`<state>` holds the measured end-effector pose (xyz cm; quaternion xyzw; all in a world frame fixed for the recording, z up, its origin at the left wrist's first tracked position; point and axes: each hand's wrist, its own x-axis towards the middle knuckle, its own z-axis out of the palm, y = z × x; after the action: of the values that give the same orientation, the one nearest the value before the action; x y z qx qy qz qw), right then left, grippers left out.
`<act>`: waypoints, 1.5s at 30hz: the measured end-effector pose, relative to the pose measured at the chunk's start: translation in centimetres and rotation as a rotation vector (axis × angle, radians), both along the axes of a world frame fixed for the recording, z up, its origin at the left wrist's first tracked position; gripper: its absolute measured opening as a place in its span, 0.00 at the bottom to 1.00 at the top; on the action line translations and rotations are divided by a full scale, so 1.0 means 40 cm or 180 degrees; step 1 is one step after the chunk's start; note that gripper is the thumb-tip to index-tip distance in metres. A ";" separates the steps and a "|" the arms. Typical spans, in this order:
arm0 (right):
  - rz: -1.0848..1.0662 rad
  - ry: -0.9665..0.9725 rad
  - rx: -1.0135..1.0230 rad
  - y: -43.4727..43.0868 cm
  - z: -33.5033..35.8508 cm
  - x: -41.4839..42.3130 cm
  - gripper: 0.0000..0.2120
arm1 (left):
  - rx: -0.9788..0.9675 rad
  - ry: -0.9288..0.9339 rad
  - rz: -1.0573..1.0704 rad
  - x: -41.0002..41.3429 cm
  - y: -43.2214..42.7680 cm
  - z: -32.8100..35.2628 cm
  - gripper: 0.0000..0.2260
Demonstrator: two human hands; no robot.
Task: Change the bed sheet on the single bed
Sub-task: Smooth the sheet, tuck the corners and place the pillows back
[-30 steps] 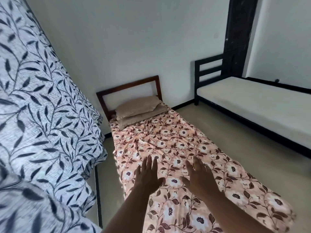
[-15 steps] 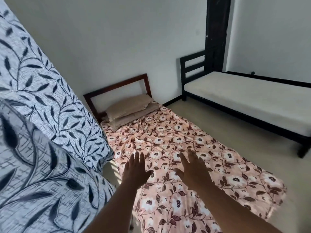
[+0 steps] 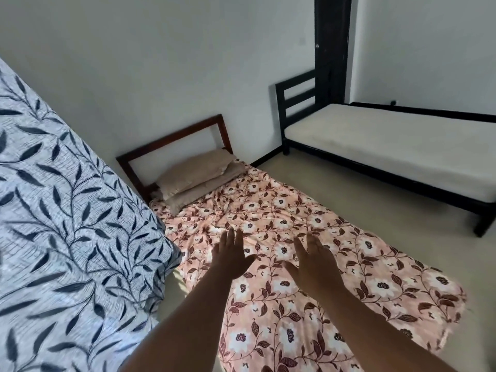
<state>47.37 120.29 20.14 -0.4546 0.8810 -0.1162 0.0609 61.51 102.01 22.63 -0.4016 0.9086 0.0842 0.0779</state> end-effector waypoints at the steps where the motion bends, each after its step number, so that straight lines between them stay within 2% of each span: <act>1: -0.0033 0.0004 0.0053 -0.018 -0.002 -0.002 0.42 | 0.0023 0.0013 -0.0033 -0.019 -0.022 -0.007 0.42; 8: -0.0509 0.0001 0.0194 -0.272 -0.073 -0.016 0.46 | 0.0082 0.0021 -0.0552 -0.140 -0.330 -0.127 0.42; 14: -0.1015 -0.0081 0.0448 -0.518 -0.110 0.011 0.39 | 0.0239 -0.0040 -0.1060 -0.157 -0.609 -0.250 0.41; 22: -0.1113 -0.0122 0.0572 -0.760 -0.086 0.087 0.38 | 0.0390 -0.0088 -0.0984 -0.056 -0.861 -0.256 0.39; 24: -0.1122 -0.0141 0.0520 -0.788 -0.081 0.104 0.40 | 0.0378 -0.0087 -0.0937 -0.044 -0.893 -0.258 0.39; 30: -0.1088 -0.0250 0.0543 -0.838 -0.056 0.137 0.37 | 0.0491 0.0076 -0.0701 -0.007 -0.929 -0.217 0.39; 34: -0.1039 -0.0342 0.0500 -0.834 -0.041 0.138 0.36 | 0.0485 -0.0033 -0.0621 -0.004 -0.964 -0.209 0.41; 45: -0.1106 -0.0361 0.0321 -0.866 -0.040 0.088 0.36 | 0.0200 0.0061 -0.0960 -0.103 -0.997 -0.134 0.38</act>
<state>50.90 85.67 18.53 -0.2847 0.9461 -0.1061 0.1121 57.37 62.12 17.28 -0.2571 0.9562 0.1038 0.0934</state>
